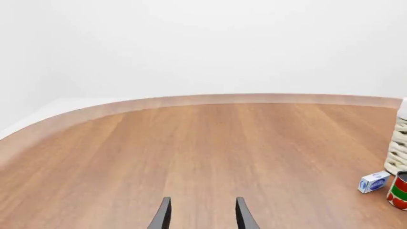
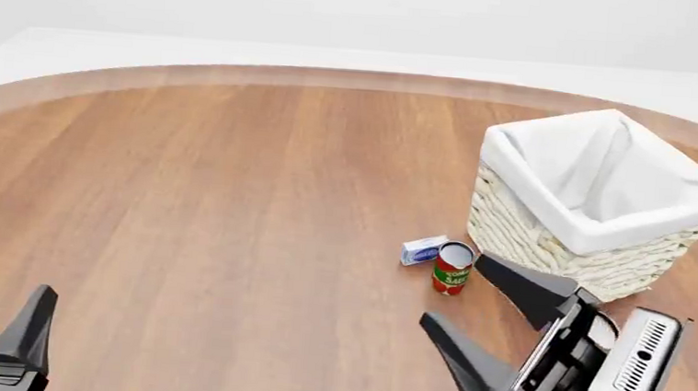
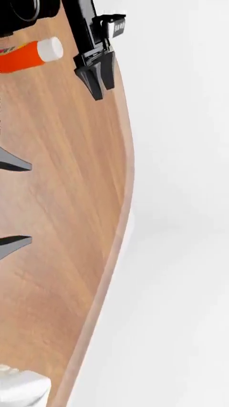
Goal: Pick up the ketchup, and put it in the basket.
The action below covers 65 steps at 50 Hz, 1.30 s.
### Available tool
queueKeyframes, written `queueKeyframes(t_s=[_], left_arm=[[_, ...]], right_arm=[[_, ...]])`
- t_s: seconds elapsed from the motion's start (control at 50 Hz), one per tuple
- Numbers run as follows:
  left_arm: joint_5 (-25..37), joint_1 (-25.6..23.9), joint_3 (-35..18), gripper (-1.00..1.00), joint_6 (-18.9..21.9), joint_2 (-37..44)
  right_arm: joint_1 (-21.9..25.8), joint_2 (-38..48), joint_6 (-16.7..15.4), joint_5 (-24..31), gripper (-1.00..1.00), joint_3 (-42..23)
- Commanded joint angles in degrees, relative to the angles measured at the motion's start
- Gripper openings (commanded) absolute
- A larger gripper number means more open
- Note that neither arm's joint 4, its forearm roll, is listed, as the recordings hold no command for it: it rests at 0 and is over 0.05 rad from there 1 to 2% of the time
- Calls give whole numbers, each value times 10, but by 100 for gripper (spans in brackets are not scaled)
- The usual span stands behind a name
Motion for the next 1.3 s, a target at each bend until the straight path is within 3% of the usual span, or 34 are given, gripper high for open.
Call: queueKeyframes(t_s=[0.02, 0.14, 0.62, 0.64, 0.9, 1.3], left_arm=[[0, 0, 0, 100, 0, 0], [0, 0, 0, 100, 0, 0], [0, 0, 0, 100, 0, 0], [0, 0, 0, 100, 0, 0], [0, 0, 0, 100, 0, 0], [0, 0, 0, 100, 0, 0]], right_arm=[[58, 74, -13, -26, 100, -35], [109, 147, -12, -48, 100, -68], [160, 229, 0, -74, 100, -117], [192, 265, 10, -72, 100, -139], [231, 320, 44, -90, 100, -156], [277, 388, 62, -86, 100, -198]])
